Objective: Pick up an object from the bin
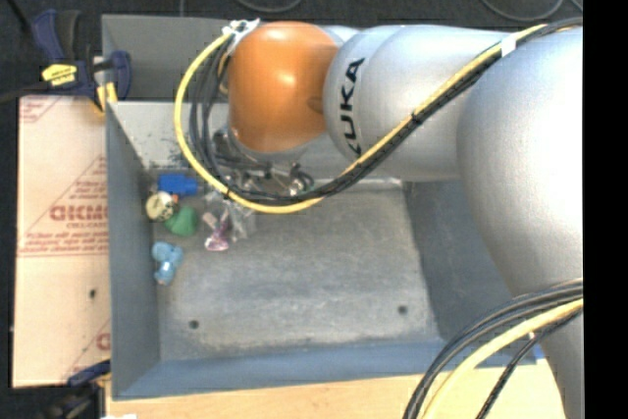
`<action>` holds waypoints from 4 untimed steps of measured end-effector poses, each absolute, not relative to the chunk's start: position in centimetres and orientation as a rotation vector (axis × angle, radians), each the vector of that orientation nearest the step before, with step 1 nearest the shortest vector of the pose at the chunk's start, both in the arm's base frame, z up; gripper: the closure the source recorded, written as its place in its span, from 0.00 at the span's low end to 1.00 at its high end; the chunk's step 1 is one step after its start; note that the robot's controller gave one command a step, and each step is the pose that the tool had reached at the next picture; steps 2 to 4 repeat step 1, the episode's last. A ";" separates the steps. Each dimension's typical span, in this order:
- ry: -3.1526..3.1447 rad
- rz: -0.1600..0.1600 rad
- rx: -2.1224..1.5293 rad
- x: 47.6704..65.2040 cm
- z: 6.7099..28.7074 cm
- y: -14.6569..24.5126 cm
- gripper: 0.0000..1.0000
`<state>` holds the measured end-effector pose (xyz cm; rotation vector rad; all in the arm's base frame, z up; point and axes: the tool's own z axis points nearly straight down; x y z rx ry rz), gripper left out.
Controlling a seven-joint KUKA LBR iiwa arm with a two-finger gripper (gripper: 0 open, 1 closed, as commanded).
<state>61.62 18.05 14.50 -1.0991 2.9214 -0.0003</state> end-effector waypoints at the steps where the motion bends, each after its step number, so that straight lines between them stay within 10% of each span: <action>1: 2.924 0.000 -1.099 61.5 15.6 18.0 1.00; 4: 2.924 0.000 -1.099 61.5 15.6 18.0 1.00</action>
Offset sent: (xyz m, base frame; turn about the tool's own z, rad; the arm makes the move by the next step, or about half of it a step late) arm -0.0001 0.0001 0.0459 0.0000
